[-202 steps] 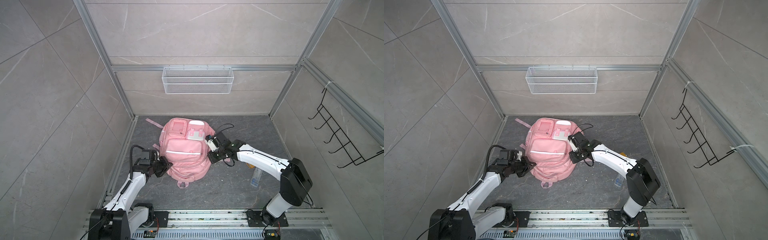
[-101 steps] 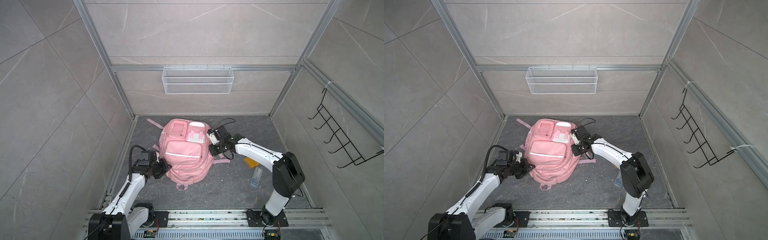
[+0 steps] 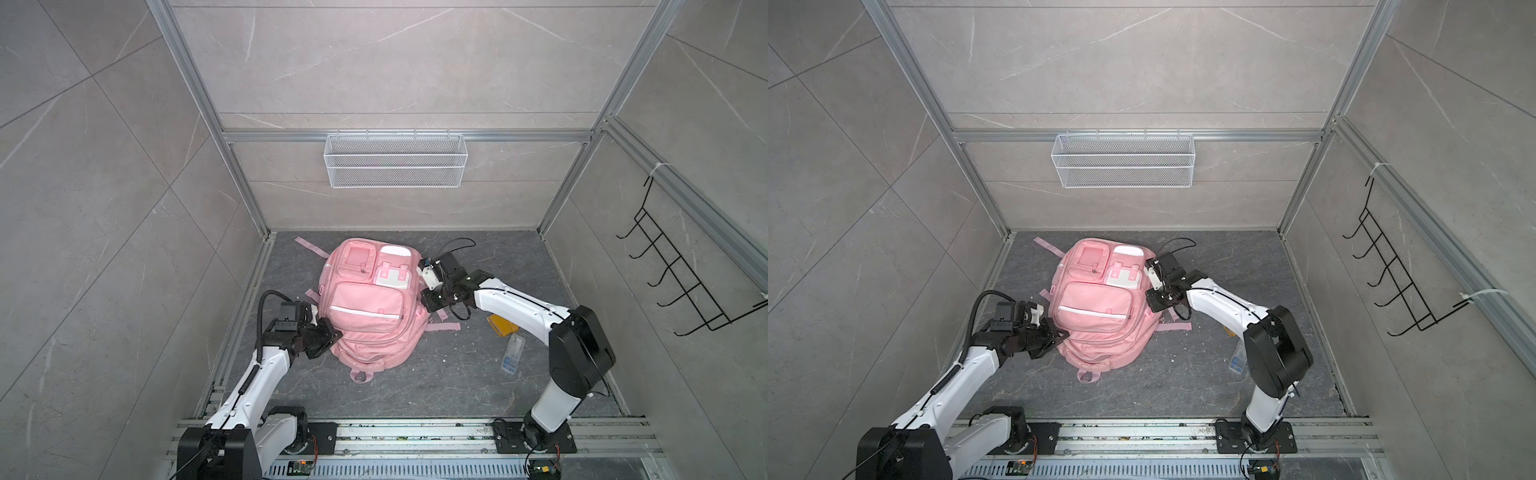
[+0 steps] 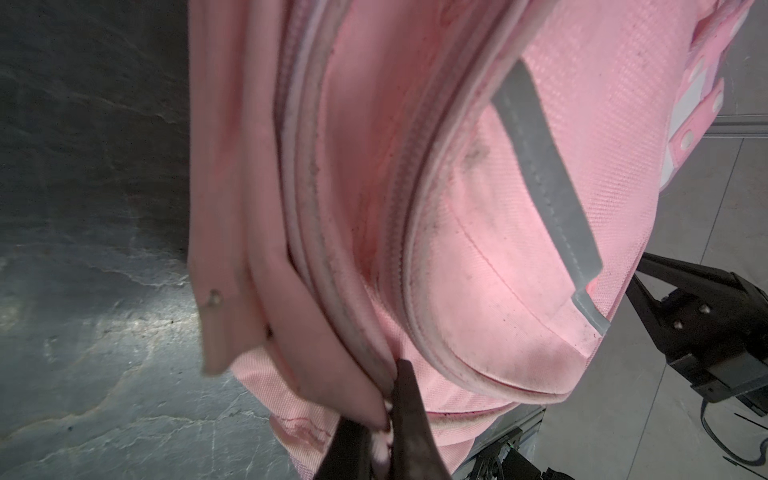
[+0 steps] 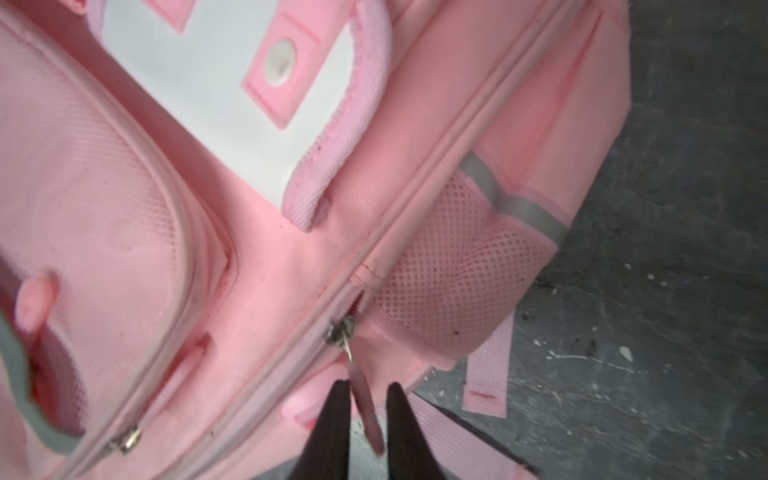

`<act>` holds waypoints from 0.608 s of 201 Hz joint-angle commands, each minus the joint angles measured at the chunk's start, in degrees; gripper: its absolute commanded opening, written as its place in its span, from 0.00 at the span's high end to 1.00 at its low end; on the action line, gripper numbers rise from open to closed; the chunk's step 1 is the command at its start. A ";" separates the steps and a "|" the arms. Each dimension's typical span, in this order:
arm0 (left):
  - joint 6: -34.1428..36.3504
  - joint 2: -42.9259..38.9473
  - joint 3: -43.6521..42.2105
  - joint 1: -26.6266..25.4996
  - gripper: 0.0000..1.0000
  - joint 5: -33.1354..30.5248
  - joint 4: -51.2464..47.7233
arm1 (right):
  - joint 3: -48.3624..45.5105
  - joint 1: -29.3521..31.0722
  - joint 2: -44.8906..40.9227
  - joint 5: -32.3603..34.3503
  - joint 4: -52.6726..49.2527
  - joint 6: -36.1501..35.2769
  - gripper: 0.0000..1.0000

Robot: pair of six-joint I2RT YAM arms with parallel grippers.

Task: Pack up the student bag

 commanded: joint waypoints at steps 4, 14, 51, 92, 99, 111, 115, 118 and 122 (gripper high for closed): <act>3.88 -1.50 3.73 0.06 1.00 4.63 -0.93 | -1.11 0.30 -7.64 -1.53 -2.17 -2.96 0.59; 4.40 -1.75 4.51 0.06 1.00 5.47 -0.64 | -0.75 0.65 -10.12 -1.54 -3.31 -3.17 0.51; 5.92 -0.84 7.19 -0.12 0.67 6.09 -1.73 | 2.03 0.87 -13.47 -3.71 -7.51 -4.54 0.37; 4.86 -3.82 8.26 -0.11 0.21 -0.14 -7.34 | 2.23 2.52 -12.15 -5.99 -11.27 -9.77 0.17; 4.77 -4.15 8.19 -0.04 0.20 -1.05 -7.75 | 2.56 2.52 -11.61 -5.95 -12.01 -11.43 0.16; 5.08 -3.41 8.47 0.04 0.19 -0.61 -6.81 | 3.98 2.54 -10.22 -7.54 -13.66 -14.05 0.16; 5.24 -2.82 8.89 0.05 0.18 -0.27 -6.64 | 4.59 2.60 -9.62 -8.35 -14.43 -15.01 0.16; 5.51 -2.29 9.34 0.05 0.17 -0.06 -6.56 | 5.12 2.61 -9.12 -9.00 -14.98 -15.68 0.15; 5.84 -1.32 9.93 0.06 0.17 0.31 -6.61 | 5.79 2.73 -8.39 -9.58 -15.85 -16.63 0.14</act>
